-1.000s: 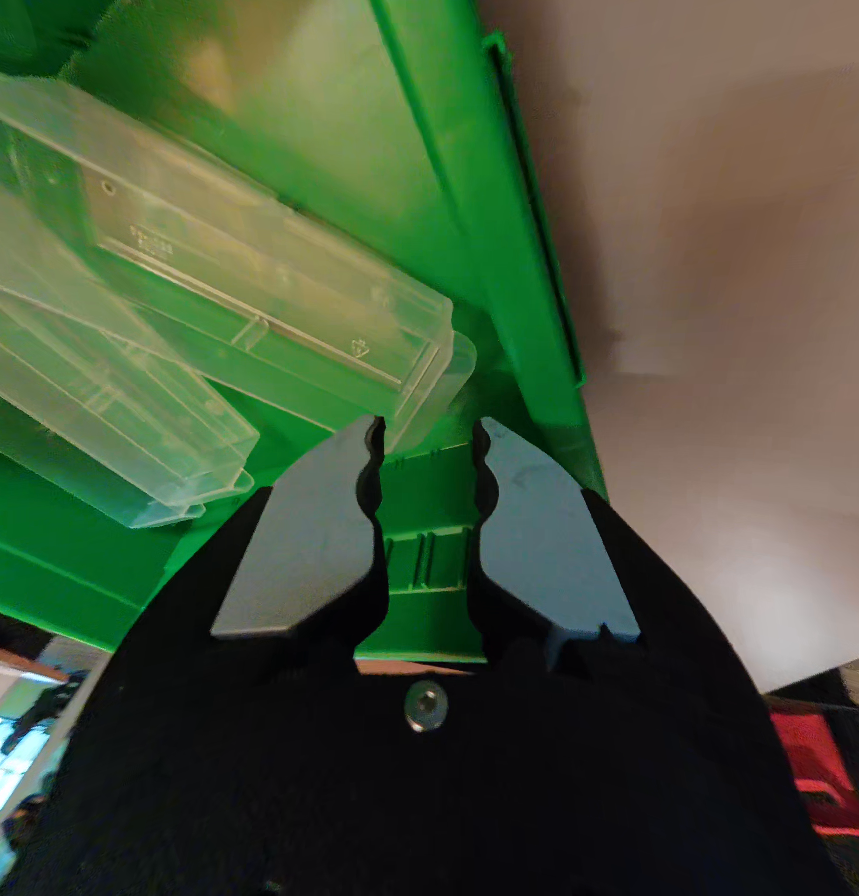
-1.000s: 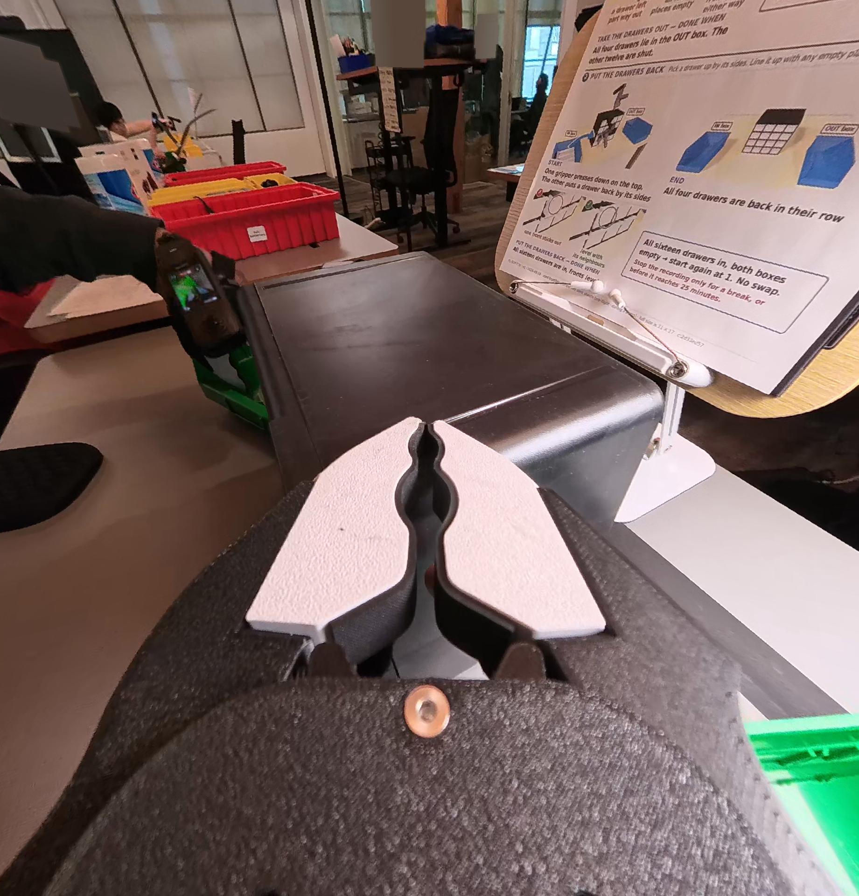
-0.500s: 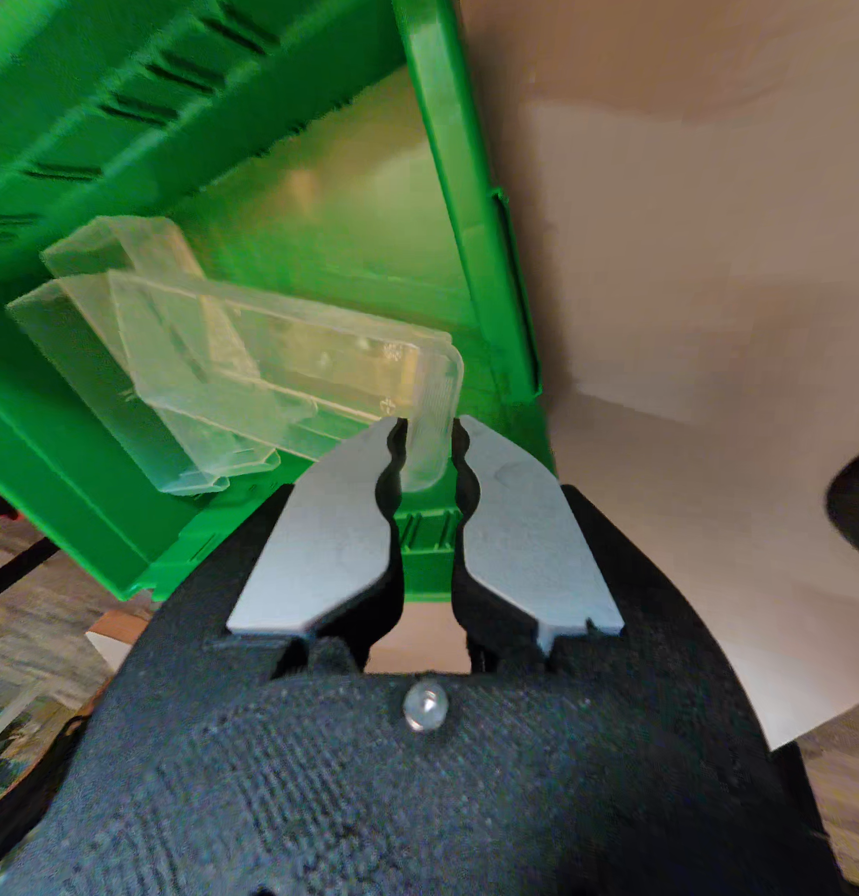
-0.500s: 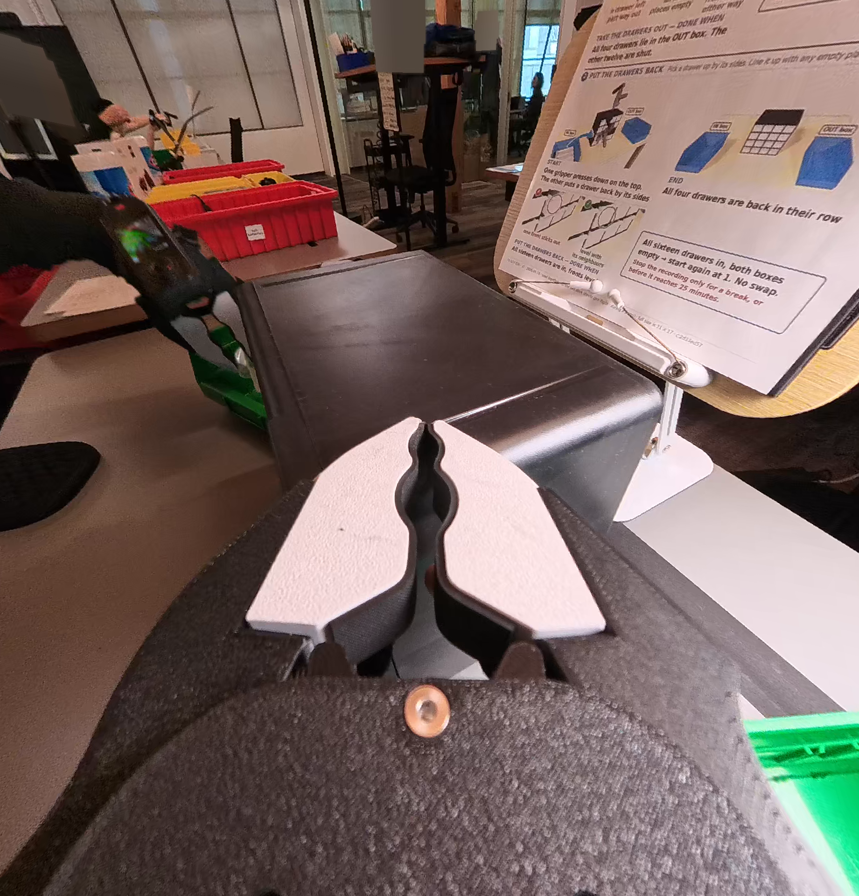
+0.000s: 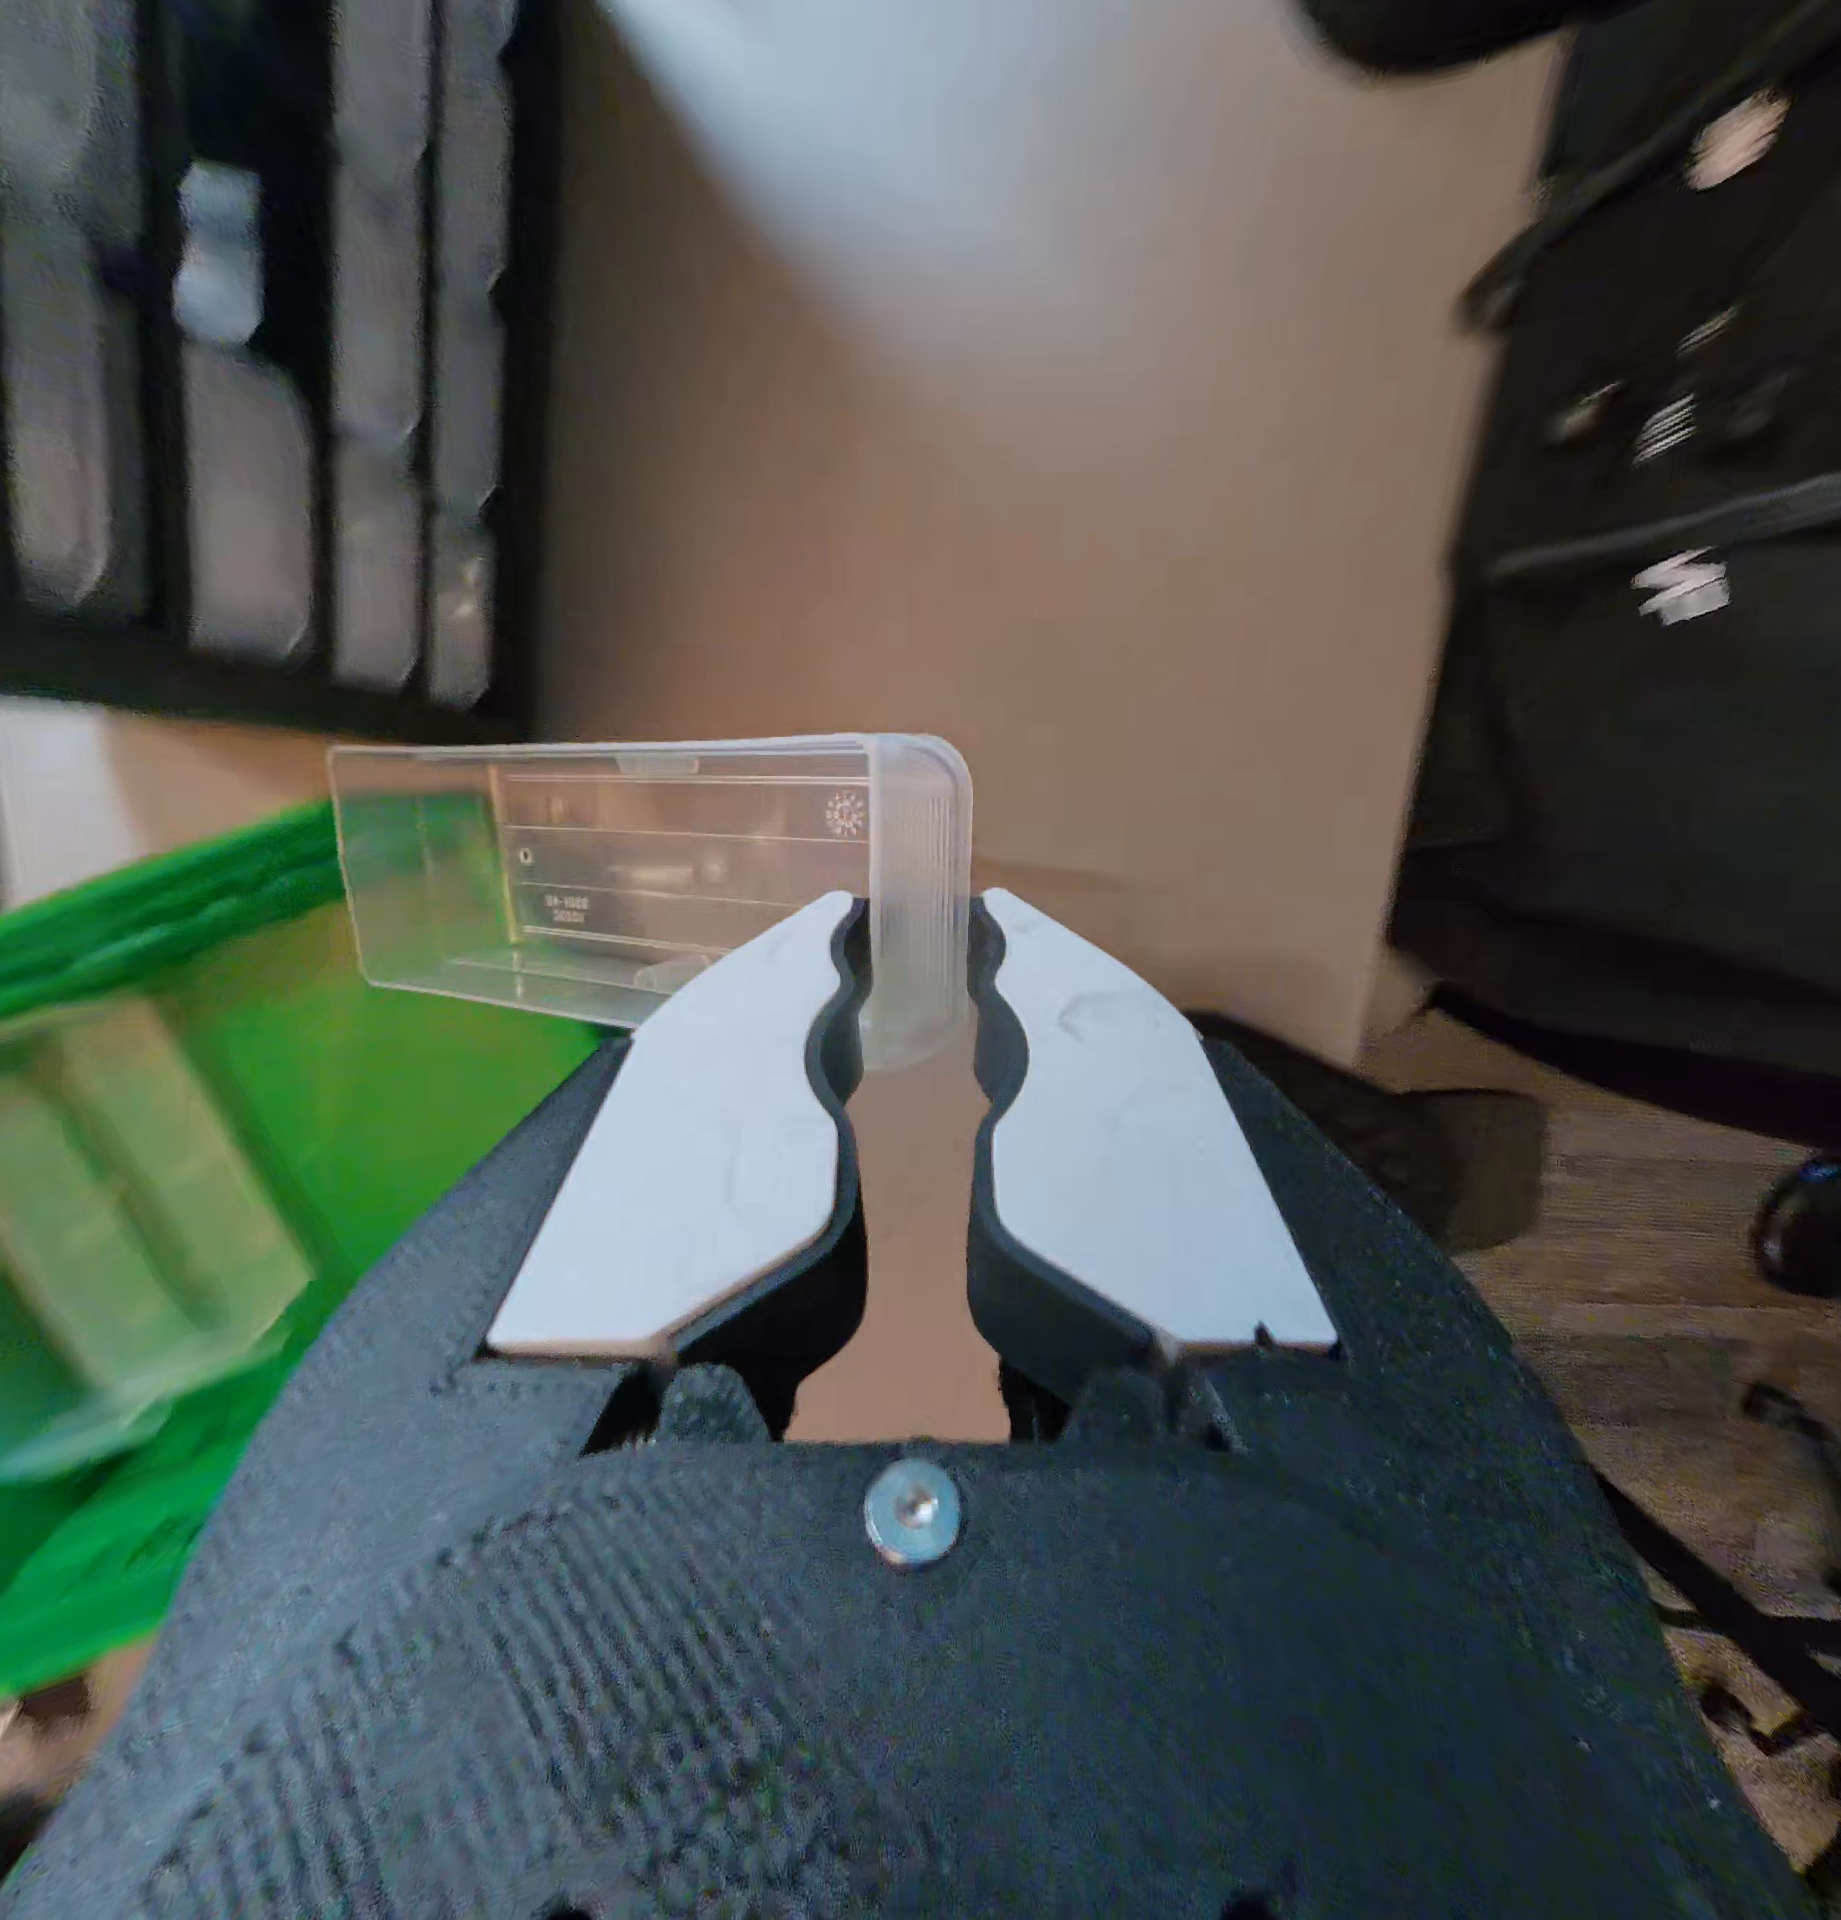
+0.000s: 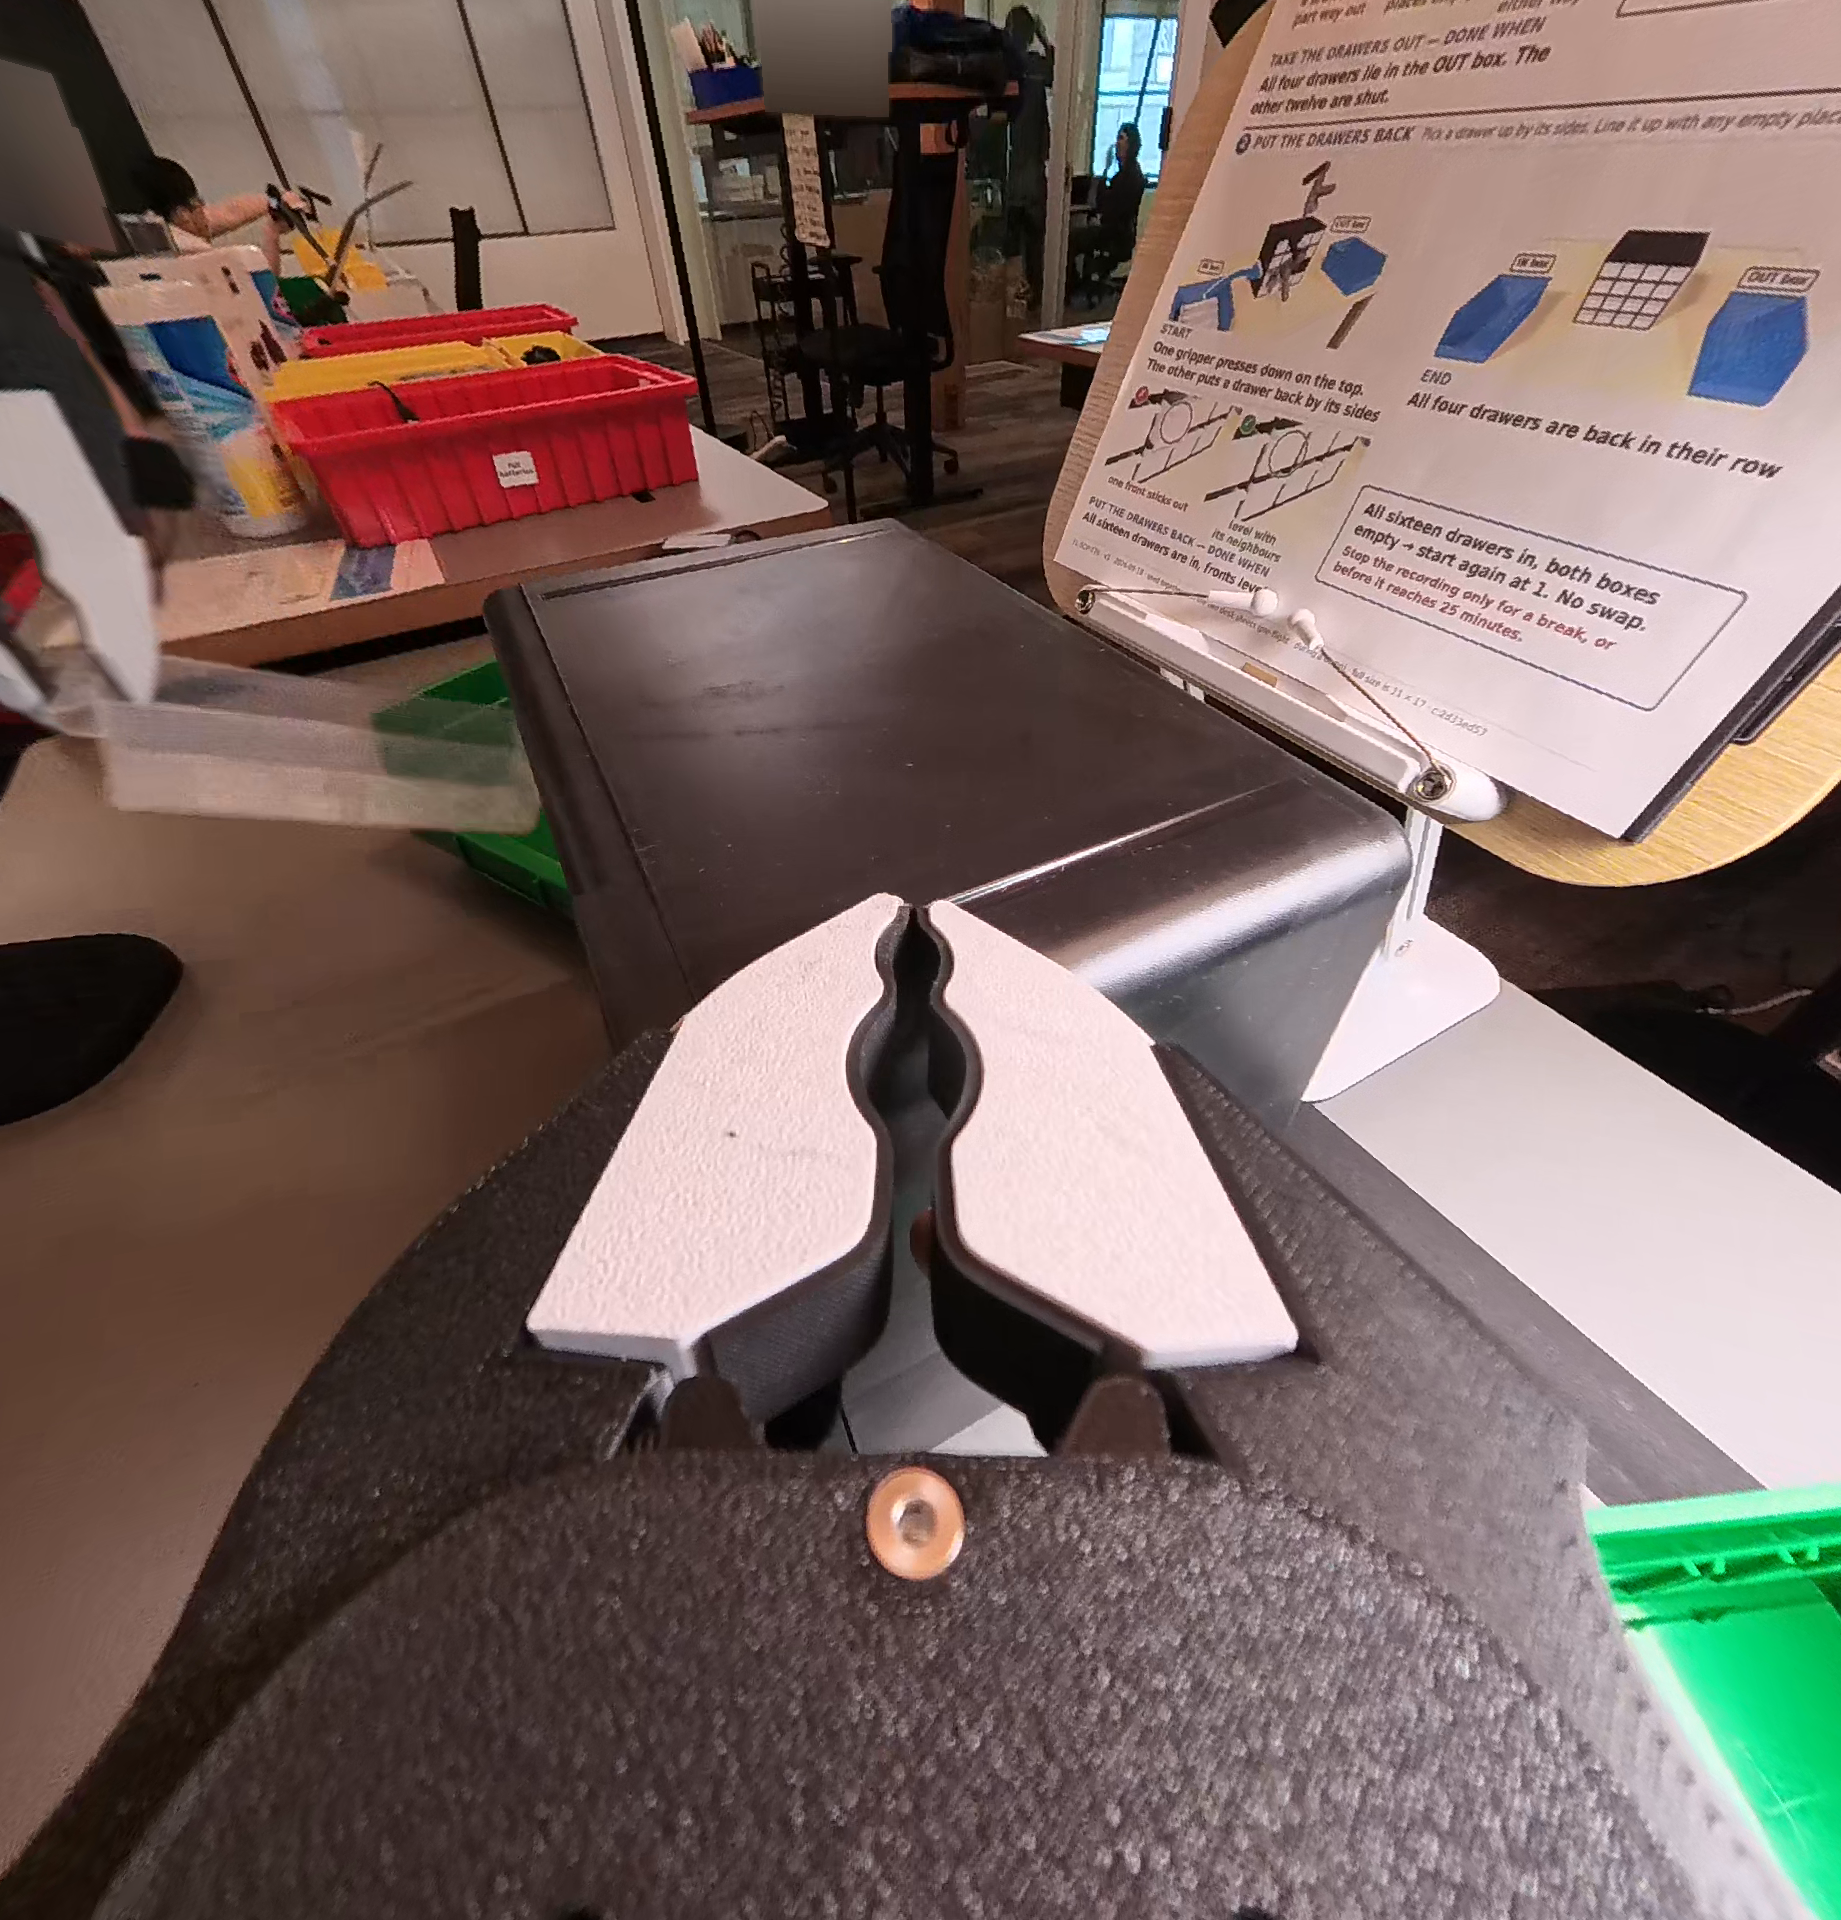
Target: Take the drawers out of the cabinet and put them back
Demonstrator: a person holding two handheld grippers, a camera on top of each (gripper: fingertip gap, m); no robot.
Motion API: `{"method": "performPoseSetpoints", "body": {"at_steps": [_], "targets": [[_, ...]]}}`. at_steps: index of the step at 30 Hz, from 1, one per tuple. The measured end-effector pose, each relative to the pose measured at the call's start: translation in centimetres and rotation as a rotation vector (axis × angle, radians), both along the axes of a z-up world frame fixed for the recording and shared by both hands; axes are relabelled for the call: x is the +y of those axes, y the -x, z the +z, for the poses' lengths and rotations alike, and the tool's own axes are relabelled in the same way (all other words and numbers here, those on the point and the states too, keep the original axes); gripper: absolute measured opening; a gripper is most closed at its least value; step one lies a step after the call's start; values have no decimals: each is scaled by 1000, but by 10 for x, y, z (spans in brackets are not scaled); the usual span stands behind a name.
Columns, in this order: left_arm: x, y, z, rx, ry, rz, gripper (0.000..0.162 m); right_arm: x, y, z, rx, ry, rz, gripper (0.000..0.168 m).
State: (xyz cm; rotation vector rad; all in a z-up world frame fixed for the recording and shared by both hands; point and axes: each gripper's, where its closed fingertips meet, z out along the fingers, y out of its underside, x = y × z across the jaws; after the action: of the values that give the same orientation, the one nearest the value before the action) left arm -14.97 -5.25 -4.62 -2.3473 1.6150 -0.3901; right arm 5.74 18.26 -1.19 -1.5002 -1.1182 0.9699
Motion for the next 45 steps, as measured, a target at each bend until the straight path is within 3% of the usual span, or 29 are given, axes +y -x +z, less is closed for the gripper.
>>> {"method": "performPoseSetpoints", "body": {"at_steps": [1,6,14,34,45], "targets": [[-7,-14,5,-47,26,-22,18,0,0,0,-1,0,-2,0],[-21,-67,13,-171,67,-127,18,-1,0,0,-16,-9,-14,0],[18,-104,4,-128,-30,-174,18,-2,-1,0,-24,-12,-12,0],[48,-108,-3,6,-158,-115,18,-3,-1,0,-23,-11,2,0],[57,-122,-36,30,-358,-196,18,-3,-1,0,-24,-12,2,0]]}}
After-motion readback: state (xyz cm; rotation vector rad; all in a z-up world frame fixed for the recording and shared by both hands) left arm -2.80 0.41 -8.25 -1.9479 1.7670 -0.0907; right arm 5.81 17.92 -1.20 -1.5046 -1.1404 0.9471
